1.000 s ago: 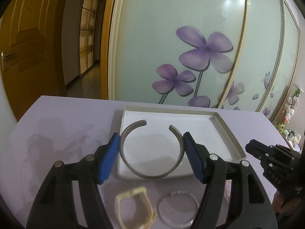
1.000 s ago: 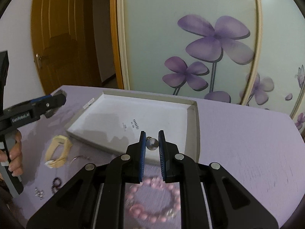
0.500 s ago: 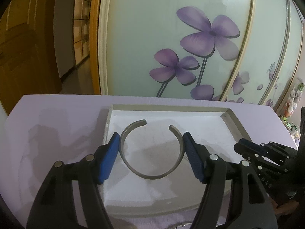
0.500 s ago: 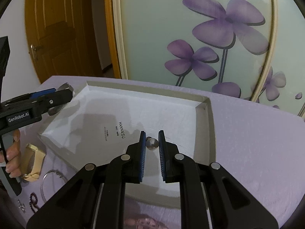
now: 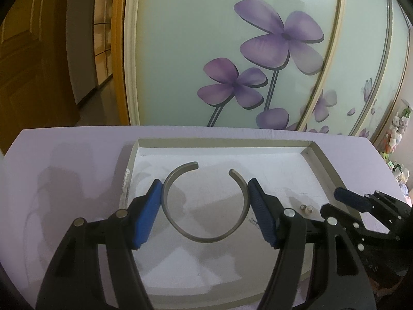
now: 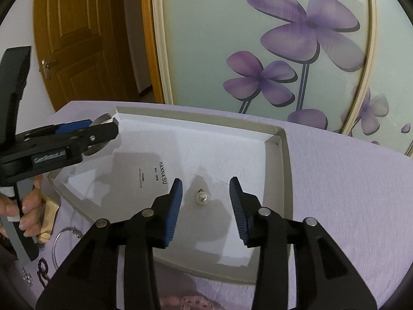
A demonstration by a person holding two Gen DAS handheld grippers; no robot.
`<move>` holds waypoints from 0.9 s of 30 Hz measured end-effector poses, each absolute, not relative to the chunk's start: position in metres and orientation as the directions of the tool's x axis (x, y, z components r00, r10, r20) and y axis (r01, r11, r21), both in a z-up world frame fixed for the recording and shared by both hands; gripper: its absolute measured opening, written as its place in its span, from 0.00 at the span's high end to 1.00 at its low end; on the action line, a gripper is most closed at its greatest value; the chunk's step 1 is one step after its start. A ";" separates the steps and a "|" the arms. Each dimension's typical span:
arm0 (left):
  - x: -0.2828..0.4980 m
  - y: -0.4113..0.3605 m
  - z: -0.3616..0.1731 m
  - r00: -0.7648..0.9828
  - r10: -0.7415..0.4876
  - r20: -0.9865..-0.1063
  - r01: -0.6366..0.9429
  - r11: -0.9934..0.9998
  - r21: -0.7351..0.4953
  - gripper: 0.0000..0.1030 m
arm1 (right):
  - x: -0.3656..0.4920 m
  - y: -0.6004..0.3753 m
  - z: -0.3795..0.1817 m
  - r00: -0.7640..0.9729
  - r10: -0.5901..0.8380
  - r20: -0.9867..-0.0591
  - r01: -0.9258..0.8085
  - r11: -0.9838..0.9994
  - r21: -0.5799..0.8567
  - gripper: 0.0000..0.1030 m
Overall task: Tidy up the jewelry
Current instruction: 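Lower the bangle into the tray and open left while right drops the pearl stud there, then grasp the silver earring cluster with left while right moves to another pearl stud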
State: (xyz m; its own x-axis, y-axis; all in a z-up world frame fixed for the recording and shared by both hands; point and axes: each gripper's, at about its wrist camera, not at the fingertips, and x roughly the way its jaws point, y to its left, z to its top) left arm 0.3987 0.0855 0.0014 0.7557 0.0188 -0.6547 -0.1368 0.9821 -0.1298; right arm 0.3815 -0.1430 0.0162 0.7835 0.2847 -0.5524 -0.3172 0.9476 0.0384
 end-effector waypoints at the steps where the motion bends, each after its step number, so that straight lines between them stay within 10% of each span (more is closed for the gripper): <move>1: 0.400 0.085 0.001 0.756 0.019 -0.655 -0.135 0.983 -0.127 0.35 | 0.380 -0.144 0.016 0.783 0.287 -0.551 -0.318 0.947 0.041 0.61; 27: 0.277 0.109 0.052 0.816 0.100 -0.569 -0.206 0.971 -0.125 0.25 | 0.272 -0.161 0.040 0.825 0.316 -0.469 -0.322 0.944 0.069 0.57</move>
State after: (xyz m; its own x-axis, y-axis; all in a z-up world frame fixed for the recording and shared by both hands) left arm 0.2769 0.1092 0.0518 0.8163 0.0999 -0.5689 -0.2058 0.9706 -0.1249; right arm 0.2720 -0.1614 0.0400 0.8249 0.3159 -0.4688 -0.3223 0.9441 0.0691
